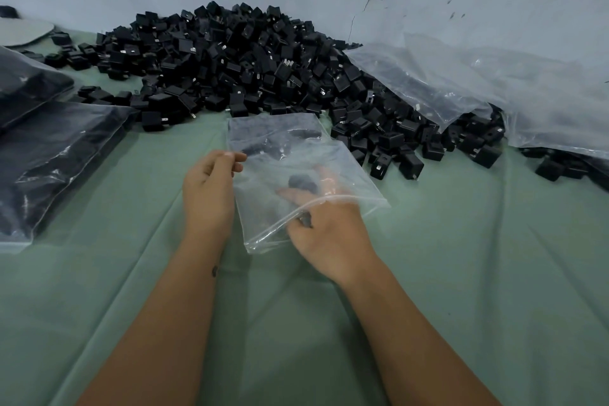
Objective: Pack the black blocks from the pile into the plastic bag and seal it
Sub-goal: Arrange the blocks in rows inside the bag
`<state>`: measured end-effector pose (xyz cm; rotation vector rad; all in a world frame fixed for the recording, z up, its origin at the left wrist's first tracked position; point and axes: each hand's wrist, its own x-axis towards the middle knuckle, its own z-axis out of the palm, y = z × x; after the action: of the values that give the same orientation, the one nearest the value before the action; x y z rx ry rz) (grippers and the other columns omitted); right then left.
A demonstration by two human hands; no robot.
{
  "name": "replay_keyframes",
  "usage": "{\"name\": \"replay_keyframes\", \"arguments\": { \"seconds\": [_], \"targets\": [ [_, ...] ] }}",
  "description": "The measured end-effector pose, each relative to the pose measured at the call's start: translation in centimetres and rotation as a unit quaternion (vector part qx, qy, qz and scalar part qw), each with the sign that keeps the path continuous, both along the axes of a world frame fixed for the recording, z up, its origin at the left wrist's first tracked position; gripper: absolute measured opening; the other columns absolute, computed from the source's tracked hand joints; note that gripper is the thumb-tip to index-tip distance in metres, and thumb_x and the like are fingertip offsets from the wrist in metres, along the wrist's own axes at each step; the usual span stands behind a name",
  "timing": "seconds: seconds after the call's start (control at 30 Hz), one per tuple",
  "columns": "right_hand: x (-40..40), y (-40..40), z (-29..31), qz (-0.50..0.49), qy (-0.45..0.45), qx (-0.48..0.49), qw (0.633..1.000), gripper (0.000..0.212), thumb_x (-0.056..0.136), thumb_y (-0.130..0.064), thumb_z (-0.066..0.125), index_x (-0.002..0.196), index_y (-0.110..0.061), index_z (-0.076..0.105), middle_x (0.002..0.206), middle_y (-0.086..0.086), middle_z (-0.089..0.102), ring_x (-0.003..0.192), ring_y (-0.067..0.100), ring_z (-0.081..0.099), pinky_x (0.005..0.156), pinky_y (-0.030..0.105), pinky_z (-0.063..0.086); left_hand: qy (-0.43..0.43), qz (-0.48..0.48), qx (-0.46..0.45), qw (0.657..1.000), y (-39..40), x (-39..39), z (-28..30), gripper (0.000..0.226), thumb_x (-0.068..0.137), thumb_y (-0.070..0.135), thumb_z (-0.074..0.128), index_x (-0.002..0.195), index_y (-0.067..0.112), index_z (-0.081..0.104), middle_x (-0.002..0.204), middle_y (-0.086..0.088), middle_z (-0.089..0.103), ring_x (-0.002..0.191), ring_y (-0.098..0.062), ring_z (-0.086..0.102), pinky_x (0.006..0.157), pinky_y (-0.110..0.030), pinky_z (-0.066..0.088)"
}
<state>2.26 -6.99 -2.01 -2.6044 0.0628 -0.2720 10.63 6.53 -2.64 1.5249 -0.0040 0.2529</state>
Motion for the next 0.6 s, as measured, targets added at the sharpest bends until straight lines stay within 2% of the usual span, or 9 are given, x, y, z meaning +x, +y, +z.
{"name": "replay_keyframes", "arguments": {
  "seconds": [0.1,0.17,0.2,0.3,0.37,0.43,0.5,0.53,0.6],
  "targets": [
    [-0.1,-0.4,-0.3,-0.023,-0.01,-0.05,0.998,0.033,0.09,-0.028,0.041,0.094,-0.016,0.072,0.076,0.001,0.061,0.068,0.016,0.054,0.072,0.029,0.048,0.013,0.034,0.063,0.997,0.1,0.2,-0.5,0.024,0.091,0.019,0.049,0.083,0.027,0.071,0.081,0.002,0.061,0.061,-0.002,0.049,0.059,-0.019,0.042],
    [-0.2,-0.3,-0.2,-0.028,-0.006,-0.055,0.998,0.029,0.091,-0.021,0.04,0.081,-0.02,0.067,0.064,-0.004,0.053,0.064,0.014,0.049,0.067,0.03,0.043,0.016,0.049,0.108,0.993,0.2,0.3,-0.7,0.022,0.088,0.021,0.05,0.084,0.031,0.069,0.086,-0.003,0.06,0.067,-0.012,0.049,0.064,-0.03,0.041],
    [-0.2,-0.1,-0.1,-0.027,-0.011,-0.049,0.998,0.027,0.091,-0.017,0.039,0.083,-0.022,0.065,0.067,-0.005,0.053,0.067,0.015,0.047,0.07,0.03,0.041,0.016,0.051,0.126,0.991,0.2,0.3,-0.7,0.021,0.087,0.02,0.051,0.086,0.031,0.068,0.092,-0.006,0.061,0.073,-0.017,0.052,0.069,-0.034,0.045],
    [0.9,0.5,0.1,-0.033,-0.013,-0.064,0.997,0.041,0.092,-0.012,0.029,0.121,-0.026,0.054,0.109,0.002,0.057,0.1,0.025,0.045,0.096,0.035,0.038,0.017,0.048,0.169,0.984,0.2,0.3,-0.7,0.019,0.087,0.017,0.052,0.092,0.03,0.065,0.104,-0.006,0.061,0.093,-0.029,0.057,0.086,-0.048,0.049],
    [2.0,0.4,0.4,-0.055,0.023,-0.044,0.997,0.033,0.096,-0.023,0.034,0.125,-0.029,0.047,0.101,0.001,0.05,0.1,0.026,0.047,0.09,0.038,0.044,0.017,0.046,0.171,0.984,0.1,0.3,-0.7,0.019,0.087,0.017,0.052,0.093,0.03,0.064,0.104,-0.004,0.06,0.097,-0.03,0.057,0.088,-0.049,0.048],
    [3.1,0.2,0.7,-0.056,0.071,-0.049,0.995,0.034,0.097,-0.027,0.039,0.131,-0.03,0.042,0.092,0.001,0.047,0.096,0.028,0.052,0.084,0.037,0.046,0.016,0.045,0.168,0.985,0.0,0.2,-0.6,0.019,0.088,0.017,0.053,0.091,0.031,0.064,0.103,-0.001,0.059,0.098,-0.028,0.056,0.088,-0.045,0.048],
    [4.5,-0.1,0.7,-0.075,0.112,-0.065,0.989,0.046,0.097,-0.025,0.043,0.142,-0.026,0.033,0.116,0.012,0.051,0.111,0.033,0.051,0.093,0.043,0.047,0.022,0.041,0.162,0.986,0.0,0.2,-0.6,0.019,0.087,0.017,0.052,0.088,0.033,0.064,0.101,-0.001,0.059,0.097,-0.029,0.056,0.087,-0.046,0.049],
    [5.2,-0.2,0.8,-0.084,0.126,-0.086,0.985,0.051,0.096,-0.024,0.044,0.145,-0.024,0.029,0.128,0.015,0.046,0.121,0.033,0.046,0.098,0.046,0.045,0.028,0.039,0.157,0.986,0.0,0.2,-0.6,0.021,0.087,0.017,0.052,0.086,0.034,0.064,0.1,-0.001,0.06,0.096,-0.031,0.057,0.086,-0.047,0.05],
    [6.5,-0.3,0.9,-0.091,0.152,-0.126,0.976,0.052,0.096,-0.021,0.042,0.146,-0.02,0.027,0.137,0.016,0.04,0.129,0.033,0.039,0.104,0.048,0.042,0.038,0.036,0.149,0.987,0.0,0.1,-0.6,0.023,0.087,0.018,0.051,0.082,0.037,0.063,0.098,-0.002,0.06,0.093,-0.031,0.057,0.084,-0.047,0.05]
  ]
}}
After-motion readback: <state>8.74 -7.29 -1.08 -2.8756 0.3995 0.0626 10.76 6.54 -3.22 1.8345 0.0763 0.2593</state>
